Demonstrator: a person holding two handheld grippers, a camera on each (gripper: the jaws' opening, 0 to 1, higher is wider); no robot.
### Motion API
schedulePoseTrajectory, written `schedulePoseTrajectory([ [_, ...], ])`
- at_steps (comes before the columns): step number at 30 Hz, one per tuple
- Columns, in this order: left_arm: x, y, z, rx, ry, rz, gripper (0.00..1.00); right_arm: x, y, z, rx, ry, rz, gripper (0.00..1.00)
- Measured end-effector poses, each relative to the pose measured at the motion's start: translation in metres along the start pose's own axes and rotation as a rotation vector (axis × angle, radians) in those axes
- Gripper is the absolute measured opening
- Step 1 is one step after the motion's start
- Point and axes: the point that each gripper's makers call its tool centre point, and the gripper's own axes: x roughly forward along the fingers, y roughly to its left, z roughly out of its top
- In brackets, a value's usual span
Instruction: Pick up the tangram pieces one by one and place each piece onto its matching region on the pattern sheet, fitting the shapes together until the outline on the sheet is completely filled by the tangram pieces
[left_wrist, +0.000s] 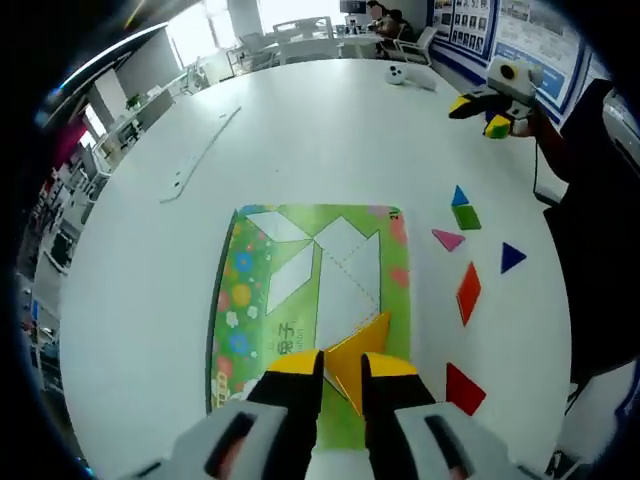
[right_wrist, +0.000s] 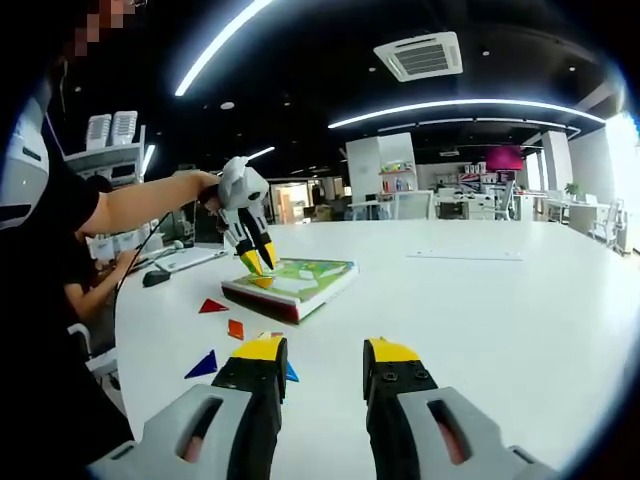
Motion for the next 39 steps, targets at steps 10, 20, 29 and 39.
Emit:
schedulePoseTrajectory([
  [10,0.006,-0.002,-0.006,-0.009,0.021,0.033,0.28,0.0,0.0,-0.001,0.002,0.002,0.002,0.32],
  [20,0.013,-0.005,-0.004,0.144,0.082,0.032,0.28,0.001,0.002,-0.001,0.001,0.002,0.002,0.32],
  [29,0.013,-0.003,-0.004,0.115,0.093,0.025,0.3,0.001,0.001,-0.002,0.004,0.004,0.002,0.32],
  [39,0.014,-0.001,-0.006,0.085,0.113,-0.013,0.3,0.003,0.004,-0.002,0.004,0.001,0.012,0.32],
])
